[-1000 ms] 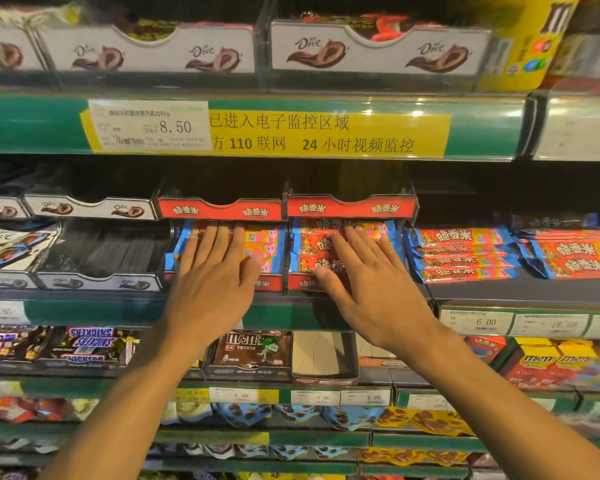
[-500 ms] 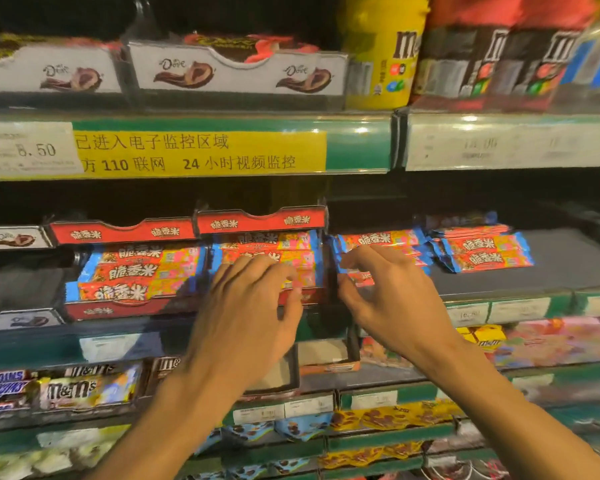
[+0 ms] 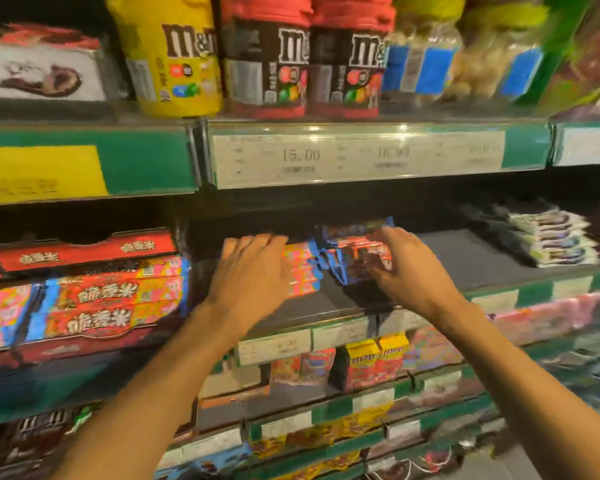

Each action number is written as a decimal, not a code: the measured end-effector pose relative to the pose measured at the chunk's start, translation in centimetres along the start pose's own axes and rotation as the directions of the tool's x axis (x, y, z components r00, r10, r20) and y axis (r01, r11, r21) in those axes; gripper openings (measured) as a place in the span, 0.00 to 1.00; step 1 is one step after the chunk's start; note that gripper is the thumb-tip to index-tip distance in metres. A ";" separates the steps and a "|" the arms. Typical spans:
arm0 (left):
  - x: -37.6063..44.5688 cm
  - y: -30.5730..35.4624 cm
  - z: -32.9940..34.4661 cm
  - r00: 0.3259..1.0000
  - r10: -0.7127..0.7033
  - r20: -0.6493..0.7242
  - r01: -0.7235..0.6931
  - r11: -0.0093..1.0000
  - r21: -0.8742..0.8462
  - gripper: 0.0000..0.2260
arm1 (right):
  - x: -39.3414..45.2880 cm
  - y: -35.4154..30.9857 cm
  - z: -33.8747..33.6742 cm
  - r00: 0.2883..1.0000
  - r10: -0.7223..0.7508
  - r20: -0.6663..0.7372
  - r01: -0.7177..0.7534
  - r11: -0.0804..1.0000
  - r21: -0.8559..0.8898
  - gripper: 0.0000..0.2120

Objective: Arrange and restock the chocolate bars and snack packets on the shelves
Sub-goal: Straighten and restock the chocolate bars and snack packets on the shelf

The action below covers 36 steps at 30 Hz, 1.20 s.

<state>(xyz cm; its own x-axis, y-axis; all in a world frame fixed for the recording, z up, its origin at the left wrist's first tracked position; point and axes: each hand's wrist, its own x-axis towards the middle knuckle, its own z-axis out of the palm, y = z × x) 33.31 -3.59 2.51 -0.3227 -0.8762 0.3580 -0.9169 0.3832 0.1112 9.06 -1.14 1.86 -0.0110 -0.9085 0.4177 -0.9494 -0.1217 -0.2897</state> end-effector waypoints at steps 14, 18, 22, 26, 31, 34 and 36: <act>3.1 0.0 1.6 0.963 -0.229 0.144 0.242 0.967 -0.077 0.17 | 5.5 3.9 2.1 0.996 -0.012 0.093 0.019 0.996 -0.082 0.15; 2.9 0.2 1.1 0.951 -0.253 0.181 0.278 0.951 -0.136 0.16 | 5.8 4.1 1.9 0.988 0.021 0.153 -0.005 0.995 -0.104 0.18; 2.7 0.4 0.9 0.939 -0.287 0.188 0.309 0.946 -0.101 0.16 | 5.5 3.8 1.4 0.987 0.035 0.156 -0.019 0.995 -0.102 0.18; 2.6 0.7 0.2 0.931 -0.312 0.191 0.342 0.928 -0.146 0.14 | 4.7 3.4 0.8 0.992 0.030 0.121 -0.033 0.999 0.020 0.14; 1.6 1.3 -0.7 0.942 -0.328 0.079 0.336 0.903 -0.268 0.08 | 3.2 2.0 -0.6 0.998 0.029 0.057 -0.038 0.983 0.179 0.11; 0.2 0.8 -1.5 0.954 -0.297 -0.034 0.263 0.889 -0.373 0.09 | 2.2 -0.3 -1.5 1.000 -0.006 0.006 0.005 0.967 0.254 0.10; -1.3 -0.1 -2.4 0.952 -0.283 -0.115 0.205 0.871 -0.446 0.10 | 1.6 -2.4 -1.9 0.999 -0.038 -0.017 0.041 0.958 0.284 0.08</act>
<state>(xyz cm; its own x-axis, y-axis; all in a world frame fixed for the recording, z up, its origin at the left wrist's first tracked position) 34.37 -1.79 4.22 -0.0210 -0.9093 0.4157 -0.7603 0.2845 0.5840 10.76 -1.58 4.85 0.0195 -0.8962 0.4433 -0.8208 -0.2675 -0.5047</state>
